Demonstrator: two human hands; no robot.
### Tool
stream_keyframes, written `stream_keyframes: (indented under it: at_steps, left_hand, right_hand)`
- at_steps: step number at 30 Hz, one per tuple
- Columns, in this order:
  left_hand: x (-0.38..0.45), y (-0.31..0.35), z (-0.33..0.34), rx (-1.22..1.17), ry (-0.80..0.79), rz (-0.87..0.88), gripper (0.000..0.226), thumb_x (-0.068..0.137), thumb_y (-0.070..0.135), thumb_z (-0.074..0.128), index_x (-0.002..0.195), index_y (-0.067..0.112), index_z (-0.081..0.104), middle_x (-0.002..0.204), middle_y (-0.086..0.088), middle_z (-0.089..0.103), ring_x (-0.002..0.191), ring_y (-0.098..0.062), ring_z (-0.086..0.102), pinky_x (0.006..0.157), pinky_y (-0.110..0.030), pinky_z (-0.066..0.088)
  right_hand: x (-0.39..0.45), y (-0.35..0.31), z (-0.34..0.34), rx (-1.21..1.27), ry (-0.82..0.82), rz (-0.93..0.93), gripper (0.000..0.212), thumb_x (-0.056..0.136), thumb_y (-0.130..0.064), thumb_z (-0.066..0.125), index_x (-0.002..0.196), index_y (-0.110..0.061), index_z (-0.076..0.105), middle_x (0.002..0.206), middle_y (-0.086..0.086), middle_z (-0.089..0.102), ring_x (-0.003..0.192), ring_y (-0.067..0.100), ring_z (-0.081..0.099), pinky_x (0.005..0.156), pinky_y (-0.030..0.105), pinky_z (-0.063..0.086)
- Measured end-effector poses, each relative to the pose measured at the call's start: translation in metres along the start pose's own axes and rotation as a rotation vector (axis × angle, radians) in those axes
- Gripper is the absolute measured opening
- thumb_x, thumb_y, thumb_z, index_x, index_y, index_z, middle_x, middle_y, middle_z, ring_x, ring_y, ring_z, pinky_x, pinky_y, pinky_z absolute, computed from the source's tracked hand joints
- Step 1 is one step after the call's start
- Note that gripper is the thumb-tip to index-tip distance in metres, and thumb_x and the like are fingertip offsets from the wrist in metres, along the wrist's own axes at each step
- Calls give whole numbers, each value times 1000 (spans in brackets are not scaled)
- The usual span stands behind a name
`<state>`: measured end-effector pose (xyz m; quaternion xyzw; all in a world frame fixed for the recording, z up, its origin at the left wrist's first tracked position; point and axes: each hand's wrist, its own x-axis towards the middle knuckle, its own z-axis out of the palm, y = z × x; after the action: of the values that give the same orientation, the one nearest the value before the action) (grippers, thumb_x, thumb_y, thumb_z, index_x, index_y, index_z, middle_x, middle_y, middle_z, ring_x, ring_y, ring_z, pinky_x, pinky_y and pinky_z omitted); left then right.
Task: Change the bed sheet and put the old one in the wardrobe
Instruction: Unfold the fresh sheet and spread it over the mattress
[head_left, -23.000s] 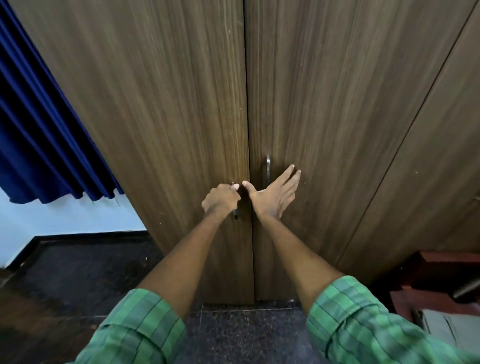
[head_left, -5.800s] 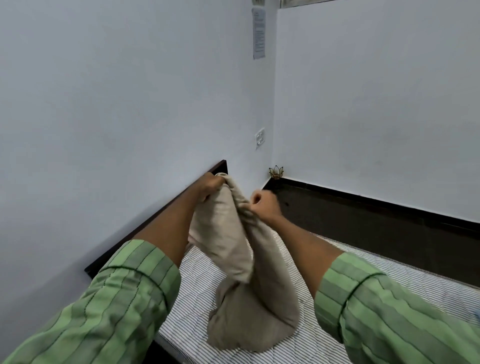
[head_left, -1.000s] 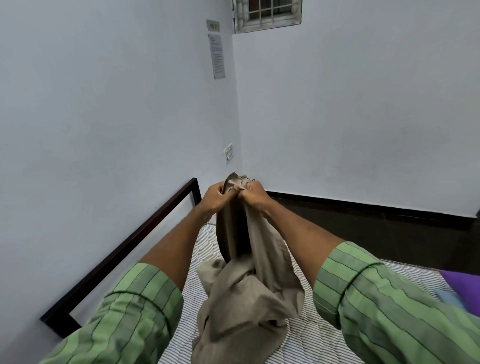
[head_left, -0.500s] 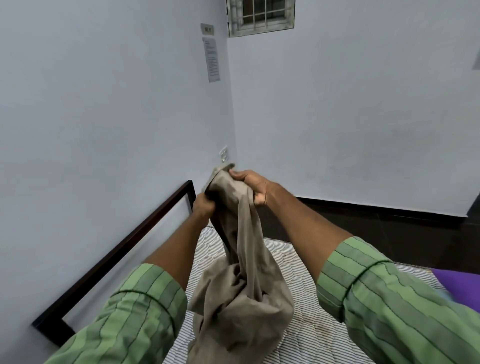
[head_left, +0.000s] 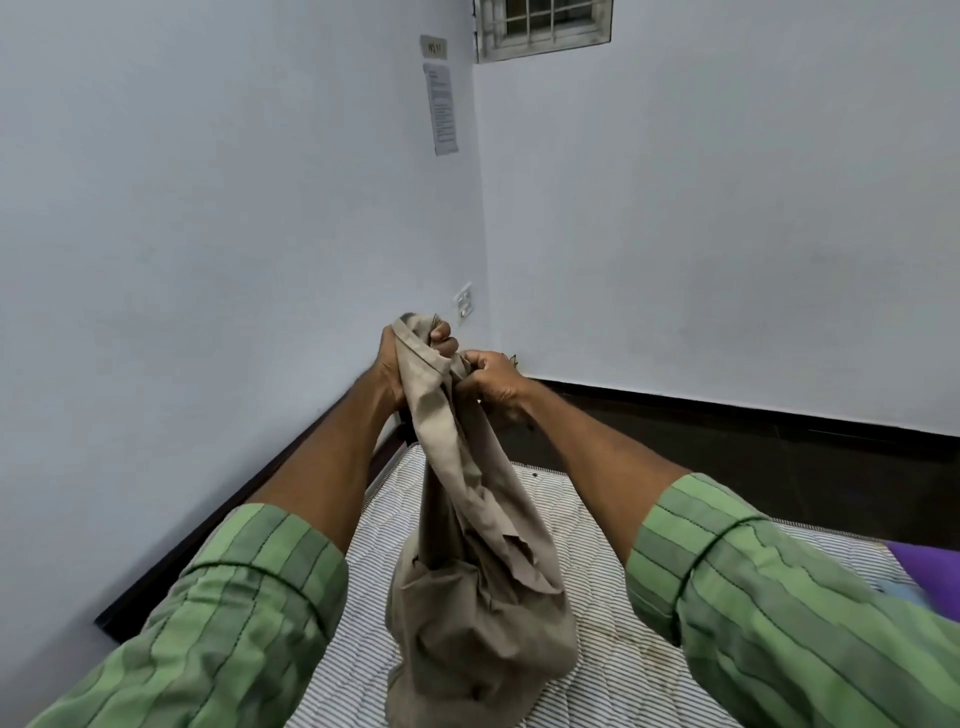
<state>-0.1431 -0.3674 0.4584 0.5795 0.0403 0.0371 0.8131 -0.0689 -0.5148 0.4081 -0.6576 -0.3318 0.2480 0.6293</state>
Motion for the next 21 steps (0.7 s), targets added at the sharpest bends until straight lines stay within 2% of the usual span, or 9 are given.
stream_keyframes:
  at_steps: [2, 5, 8, 12, 13, 15, 17, 19, 21]
  left_hand:
    - [-11, -1, 0, -54, -22, -15, 26, 80, 31, 38, 59, 17, 43, 60, -5, 44, 46, -19, 42, 50, -23, 37]
    - [-21, -7, -13, -116, 11, -43, 31, 82, 28, 28, 60, 15, 44, 76, -11, 56, 62, -27, 58, 66, -32, 52]
    - [-25, -17, -33, -157, 66, -60, 38, 91, 24, 26, 64, 12, 49, 96, -16, 67, 91, -38, 65, 87, -46, 51]
    - [-37, -22, -57, -251, 135, -73, 13, 77, 12, 36, 75, 13, 49, 115, -16, 64, 102, -32, 66, 99, -41, 47]
    - [-41, -23, -59, -250, 154, -86, 16, 80, 9, 34, 76, 14, 49, 112, -15, 65, 99, -31, 67, 97, -40, 50]
    - [-46, -22, -60, -152, 195, -142, 16, 85, 14, 38, 79, 15, 53, 94, -9, 65, 82, -27, 67, 80, -35, 56]
    - [-51, -22, -60, 11, 183, -224, 19, 89, 32, 52, 88, 16, 62, 85, -4, 64, 69, -21, 62, 64, -30, 50]
    - [-51, -27, -59, 162, 127, -296, 23, 91, 43, 64, 95, 21, 65, 84, 1, 67, 68, -15, 59, 61, -27, 42]
    - [-50, -35, -57, 314, 82, -323, 14, 92, 35, 70, 97, 23, 64, 83, 3, 64, 69, -10, 56, 61, -23, 40]
  right_hand:
    - [2, 11, 1, -15, 120, -29, 27, 58, -1, 77, 76, -15, 64, 68, -1, 57, 64, 12, 47, 56, 23, 38]
    - [2, 19, 6, -5, 170, -45, 35, 61, 5, 88, 73, -14, 60, 65, -4, 53, 54, 3, 44, 51, 20, 37]
    - [0, 17, 11, 86, 99, 38, 33, 67, 8, 85, 71, -15, 61, 68, 0, 59, 59, 7, 54, 57, 19, 45]
    - [2, 14, 7, 264, 44, 163, 21, 74, 2, 72, 64, -17, 71, 73, 3, 66, 77, 21, 60, 74, 30, 47]
    - [2, 13, 4, 296, 62, 176, 21, 75, 4, 70, 70, -16, 75, 76, 4, 70, 78, 22, 64, 76, 30, 50]
    - [2, 15, -2, 343, 99, 178, 20, 81, 6, 68, 84, -11, 78, 80, 5, 75, 74, 19, 69, 77, 28, 57]
    - [2, 17, -1, 374, 125, 178, 13, 88, 3, 70, 85, -8, 75, 75, 4, 75, 69, 15, 69, 71, 25, 57]
    - [3, 20, 3, 391, 152, 178, 9, 90, 0, 72, 84, -5, 72, 71, 3, 74, 65, 13, 67, 64, 23, 57]
    - [5, 23, 8, 389, 172, 188, 3, 90, 0, 73, 87, -2, 72, 73, 6, 74, 65, 14, 68, 62, 24, 58]
